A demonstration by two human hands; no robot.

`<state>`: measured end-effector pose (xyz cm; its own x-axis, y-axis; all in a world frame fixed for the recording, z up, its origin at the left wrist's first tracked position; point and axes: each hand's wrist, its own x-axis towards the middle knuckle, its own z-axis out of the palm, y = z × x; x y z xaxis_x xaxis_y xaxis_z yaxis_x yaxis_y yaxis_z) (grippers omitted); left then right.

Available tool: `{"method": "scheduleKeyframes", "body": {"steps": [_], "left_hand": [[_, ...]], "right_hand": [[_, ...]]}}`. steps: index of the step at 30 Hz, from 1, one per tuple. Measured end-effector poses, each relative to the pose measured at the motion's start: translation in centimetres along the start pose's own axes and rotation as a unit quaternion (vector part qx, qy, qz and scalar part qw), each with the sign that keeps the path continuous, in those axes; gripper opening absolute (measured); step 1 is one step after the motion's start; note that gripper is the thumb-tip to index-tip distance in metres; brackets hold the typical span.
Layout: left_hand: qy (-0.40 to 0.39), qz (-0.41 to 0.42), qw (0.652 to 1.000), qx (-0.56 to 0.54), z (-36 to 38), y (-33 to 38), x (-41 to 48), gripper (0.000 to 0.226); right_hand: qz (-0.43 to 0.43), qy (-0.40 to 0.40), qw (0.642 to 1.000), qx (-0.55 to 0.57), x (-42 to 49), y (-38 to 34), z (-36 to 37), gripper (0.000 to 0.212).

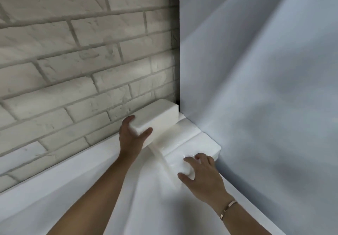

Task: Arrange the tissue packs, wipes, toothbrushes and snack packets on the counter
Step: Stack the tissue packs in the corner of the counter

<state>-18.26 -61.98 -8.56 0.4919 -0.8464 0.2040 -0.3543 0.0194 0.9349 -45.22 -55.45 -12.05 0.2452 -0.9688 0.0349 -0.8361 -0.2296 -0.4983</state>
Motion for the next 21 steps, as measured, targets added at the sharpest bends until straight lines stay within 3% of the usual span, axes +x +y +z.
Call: {"method": "scheduleKeyframes", "body": {"steps": [6,21], "left_hand": [[-0.051,-0.015,0.997,0.057,2.2,0.3,3.0,0.111],[-0.041,-0.023,0.993,0.107,5.2,0.2,4.0,0.121]], "right_hand": [[-0.006,-0.014,1.0,-0.012,0.4,0.2,-0.3,0.061],[0.018,-0.065,0.997,0.033,2.1,0.0,-1.3,0.057]]}}
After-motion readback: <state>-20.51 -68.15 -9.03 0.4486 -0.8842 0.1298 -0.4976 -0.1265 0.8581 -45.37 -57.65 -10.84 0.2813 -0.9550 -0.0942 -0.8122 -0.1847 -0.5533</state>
